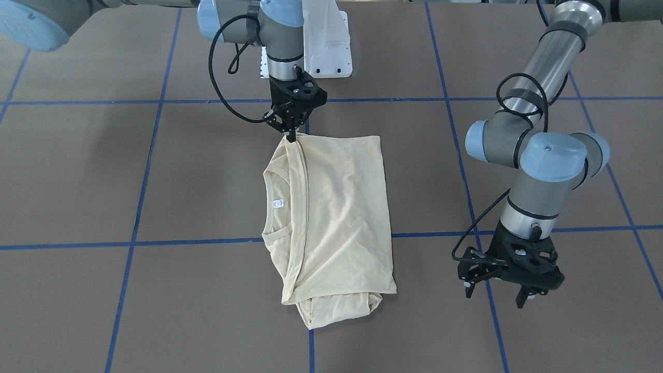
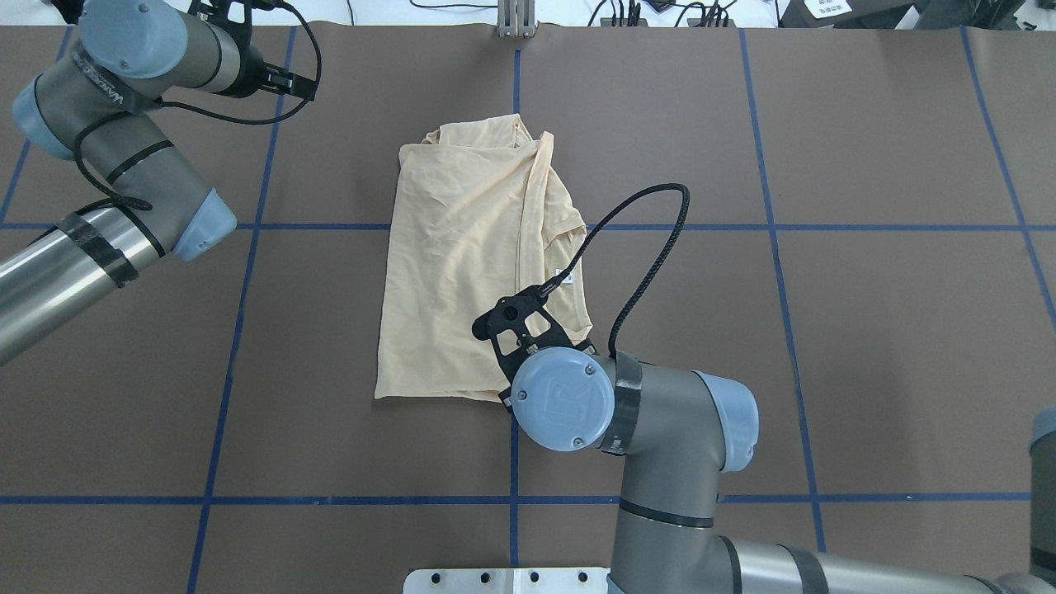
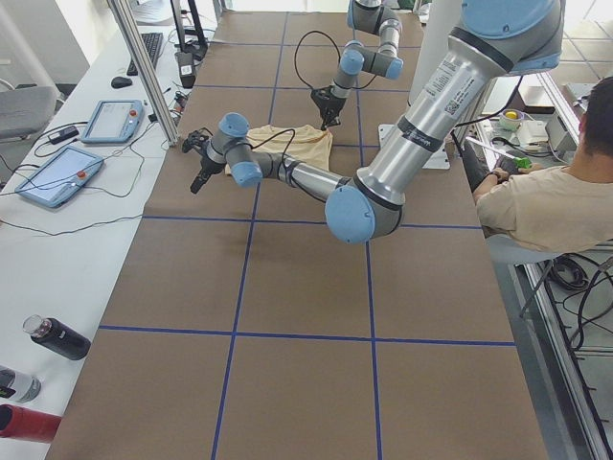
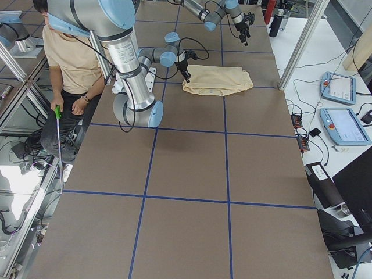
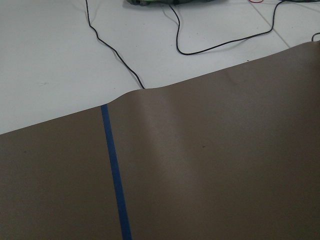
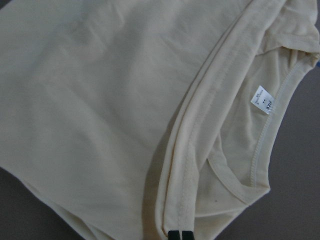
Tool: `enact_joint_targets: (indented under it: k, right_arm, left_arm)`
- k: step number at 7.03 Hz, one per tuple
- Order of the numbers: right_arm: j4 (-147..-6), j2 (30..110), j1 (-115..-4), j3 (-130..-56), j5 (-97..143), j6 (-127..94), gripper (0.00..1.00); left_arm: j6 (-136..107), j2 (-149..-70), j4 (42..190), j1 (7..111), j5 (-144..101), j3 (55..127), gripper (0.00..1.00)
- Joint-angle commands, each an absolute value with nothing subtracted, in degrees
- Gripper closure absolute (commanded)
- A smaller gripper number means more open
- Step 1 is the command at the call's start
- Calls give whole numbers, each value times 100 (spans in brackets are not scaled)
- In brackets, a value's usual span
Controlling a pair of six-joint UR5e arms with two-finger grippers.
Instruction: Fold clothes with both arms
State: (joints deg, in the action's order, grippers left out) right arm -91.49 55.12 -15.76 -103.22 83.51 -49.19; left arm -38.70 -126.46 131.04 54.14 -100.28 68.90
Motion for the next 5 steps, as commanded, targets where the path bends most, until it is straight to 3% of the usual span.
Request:
enact_joint_targets:
  k: [1, 3, 4, 5]
  right_arm:
    - [-9115, 6326, -1582, -11055, 8367, -6049, 100]
    - [-9044, 6416, -1250, -11074, 8289, -7482, 100]
    - [-9044, 6399, -1118, -11031, 8149, -7627, 21]
    - [-9027, 6338, -1125, -11048, 8095, -7620, 0]
  left_arm:
    - [-3946, -12647, 13104, 5414, -10028, 6908, 0]
    - [-4017, -12647, 13096, 5396, -10028, 6943, 0]
    - [-4017, -12647, 13096, 5396, -10037, 6952, 0]
    - [-4017, -12647, 13096, 5396, -10124, 6978, 0]
